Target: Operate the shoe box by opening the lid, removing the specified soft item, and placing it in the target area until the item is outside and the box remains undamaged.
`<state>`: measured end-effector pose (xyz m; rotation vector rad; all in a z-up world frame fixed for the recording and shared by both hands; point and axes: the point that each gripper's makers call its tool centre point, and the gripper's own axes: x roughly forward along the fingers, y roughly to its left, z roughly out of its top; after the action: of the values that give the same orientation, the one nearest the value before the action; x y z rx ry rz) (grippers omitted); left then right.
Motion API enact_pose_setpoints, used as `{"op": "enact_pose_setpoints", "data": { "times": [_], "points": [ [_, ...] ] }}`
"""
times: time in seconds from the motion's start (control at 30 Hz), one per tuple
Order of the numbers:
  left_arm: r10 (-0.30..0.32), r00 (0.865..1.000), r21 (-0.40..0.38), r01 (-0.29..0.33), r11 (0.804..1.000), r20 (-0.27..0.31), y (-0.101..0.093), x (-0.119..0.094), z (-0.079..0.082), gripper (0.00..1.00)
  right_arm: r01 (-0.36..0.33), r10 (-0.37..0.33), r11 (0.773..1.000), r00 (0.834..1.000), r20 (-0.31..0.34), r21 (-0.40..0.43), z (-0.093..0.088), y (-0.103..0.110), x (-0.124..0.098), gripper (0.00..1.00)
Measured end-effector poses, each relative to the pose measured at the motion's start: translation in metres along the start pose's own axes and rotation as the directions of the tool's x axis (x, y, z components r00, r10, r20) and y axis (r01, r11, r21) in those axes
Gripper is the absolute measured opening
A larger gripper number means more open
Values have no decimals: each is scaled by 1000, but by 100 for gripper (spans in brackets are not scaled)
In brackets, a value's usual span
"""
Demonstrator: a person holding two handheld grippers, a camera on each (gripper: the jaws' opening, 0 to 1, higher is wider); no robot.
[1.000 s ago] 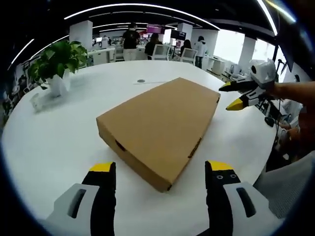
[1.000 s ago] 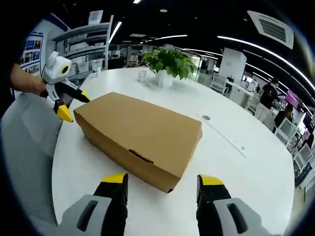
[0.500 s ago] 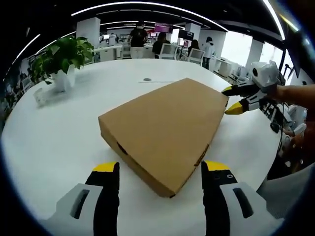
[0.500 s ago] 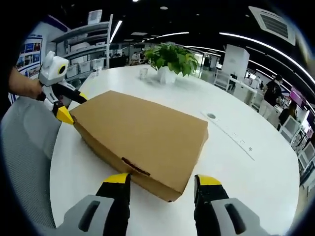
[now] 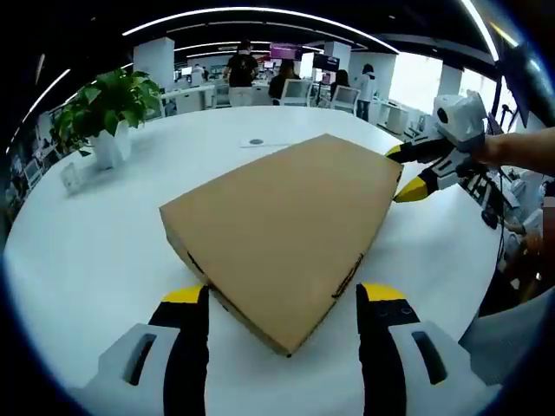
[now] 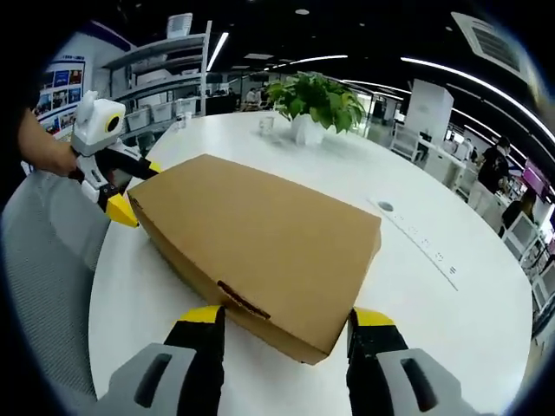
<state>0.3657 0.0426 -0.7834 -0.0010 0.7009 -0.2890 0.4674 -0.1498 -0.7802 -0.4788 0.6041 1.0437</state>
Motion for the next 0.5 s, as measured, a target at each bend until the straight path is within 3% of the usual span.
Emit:
{"op": "enact_pose_setpoints", "data": {
  "times": [0.5],
  "points": [
    [19, 1000, -25, -18, 1000, 19, 3, 3, 3, 69, 19, -19, 999, 1000, 7, 26, -1, 1, 2, 54]
  ]
}}
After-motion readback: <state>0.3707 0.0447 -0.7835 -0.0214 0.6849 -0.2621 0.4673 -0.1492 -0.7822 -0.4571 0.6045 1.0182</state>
